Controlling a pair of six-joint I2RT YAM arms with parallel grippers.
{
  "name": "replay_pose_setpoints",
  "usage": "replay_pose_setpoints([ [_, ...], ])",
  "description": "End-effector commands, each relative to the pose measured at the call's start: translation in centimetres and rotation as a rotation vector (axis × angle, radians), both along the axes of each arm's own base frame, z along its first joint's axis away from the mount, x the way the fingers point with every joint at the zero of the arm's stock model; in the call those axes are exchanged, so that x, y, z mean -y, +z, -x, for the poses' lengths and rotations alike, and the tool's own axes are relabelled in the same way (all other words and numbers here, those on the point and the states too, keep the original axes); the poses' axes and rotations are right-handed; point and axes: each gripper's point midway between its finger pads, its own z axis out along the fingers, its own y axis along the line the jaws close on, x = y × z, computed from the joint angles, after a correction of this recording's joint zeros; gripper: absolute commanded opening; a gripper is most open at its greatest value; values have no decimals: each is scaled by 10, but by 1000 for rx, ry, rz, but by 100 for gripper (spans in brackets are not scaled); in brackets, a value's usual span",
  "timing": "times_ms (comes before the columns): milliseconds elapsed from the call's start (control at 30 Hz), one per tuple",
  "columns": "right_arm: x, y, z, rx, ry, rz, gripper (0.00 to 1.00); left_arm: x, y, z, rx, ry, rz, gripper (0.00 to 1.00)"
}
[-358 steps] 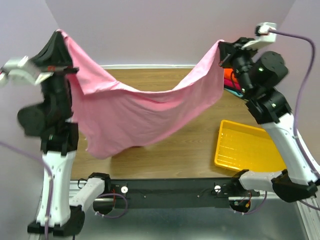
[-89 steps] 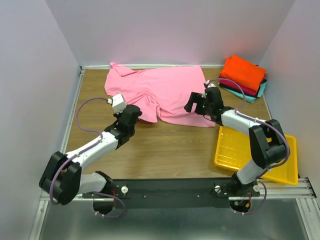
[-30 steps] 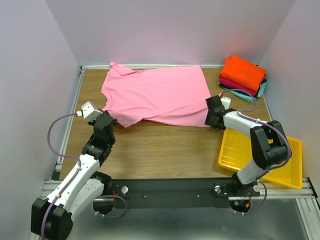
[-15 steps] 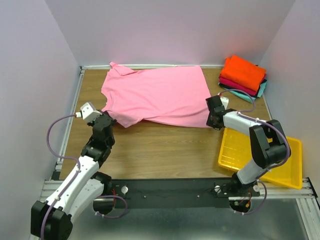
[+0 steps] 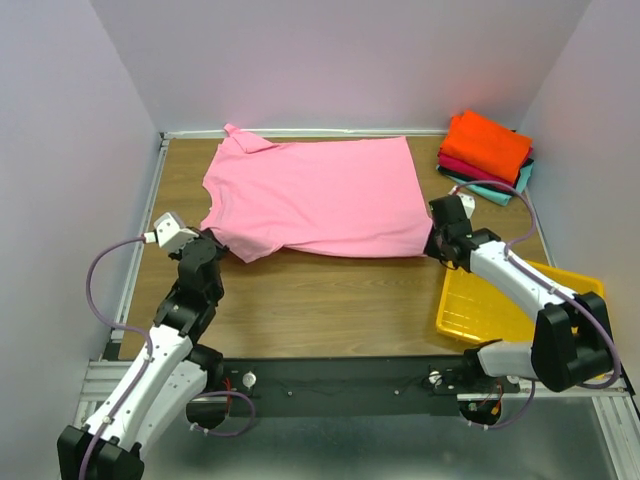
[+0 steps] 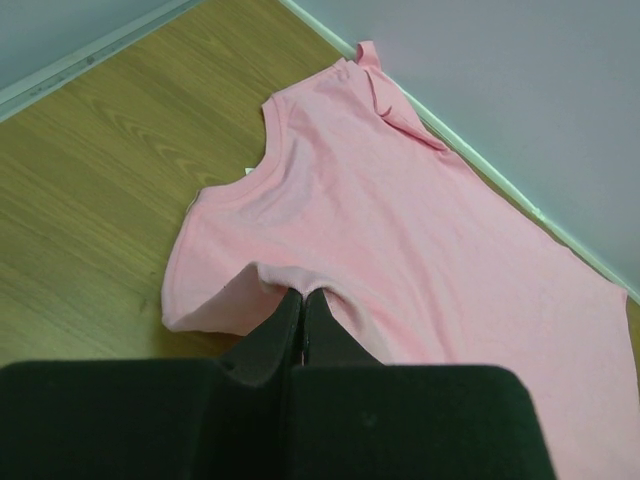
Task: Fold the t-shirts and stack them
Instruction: Fold the tshirt
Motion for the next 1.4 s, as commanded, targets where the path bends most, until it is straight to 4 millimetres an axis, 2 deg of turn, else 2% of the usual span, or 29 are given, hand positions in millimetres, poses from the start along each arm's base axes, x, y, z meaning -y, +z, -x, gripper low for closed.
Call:
replay_pose_setpoints([
  [0, 6, -8, 23, -65, 20, 14, 2, -3, -2, 9, -18, 4, 22, 0],
  [233, 3, 3, 25, -28, 28, -15, 2, 3, -10, 24, -24, -50, 69, 0],
  [400, 5, 11, 12, 2, 12, 4, 2, 11, -10, 23, 1, -99, 71, 0],
  [433, 4, 10, 8, 2, 12, 8, 2, 14, -4, 18, 34, -111, 75, 0],
  [500, 2, 14, -3, 21, 10, 11, 2, 20, -7, 9, 33, -136, 59, 0],
  [700, -1, 9, -27, 14, -14, 28, 2, 15, -9, -16, -11, -68, -7, 0],
  [733, -3, 14, -35, 28, -17, 27, 2, 16, -1, -22, 15, -69, -11, 0],
  [800, -5, 10, -41, 13, -21, 32, 2, 18, -6, -29, -3, -69, -23, 0],
  [833, -7, 18, -50, 35, -25, 32, 2, 18, -1, -33, 18, -68, -28, 0],
  [900, -6, 16, -60, 31, -36, 49, 2, 17, 1, -41, 24, -57, -34, 0],
  [967, -10, 25, -76, 54, -38, 49, 2, 17, 6, -47, 36, -59, -39, 0],
  [1000, -10, 25, -81, 53, -38, 58, 2, 17, 7, -51, 34, -59, -48, 0],
  [1033, -8, 16, -85, 33, -45, 79, 2, 16, 13, -55, 52, -59, -47, 0],
  [1067, -10, 22, -95, 48, -46, 79, 2, 16, 18, -60, 61, -57, -48, 0],
  [1133, -9, 20, -104, 43, -45, 84, 2, 14, 14, -68, 43, -51, -60, 0],
  [1167, -9, 11, -107, 23, -46, 94, 2, 11, 15, -72, 43, -45, -61, 0],
  [1233, -5, 14, -119, 35, -60, 102, 2, 10, 16, -82, 54, -46, -66, 0],
  [1267, -4, 6, -122, 18, -60, 109, 2, 8, 15, -86, 51, -52, -66, 0],
  [1300, -2, 12, -131, 33, -66, 108, 2, 8, 14, -93, 45, -54, -70, 0],
  [1367, 1, 10, -139, 31, -71, 111, 2, 8, 12, -101, 34, -58, -75, 0],
])
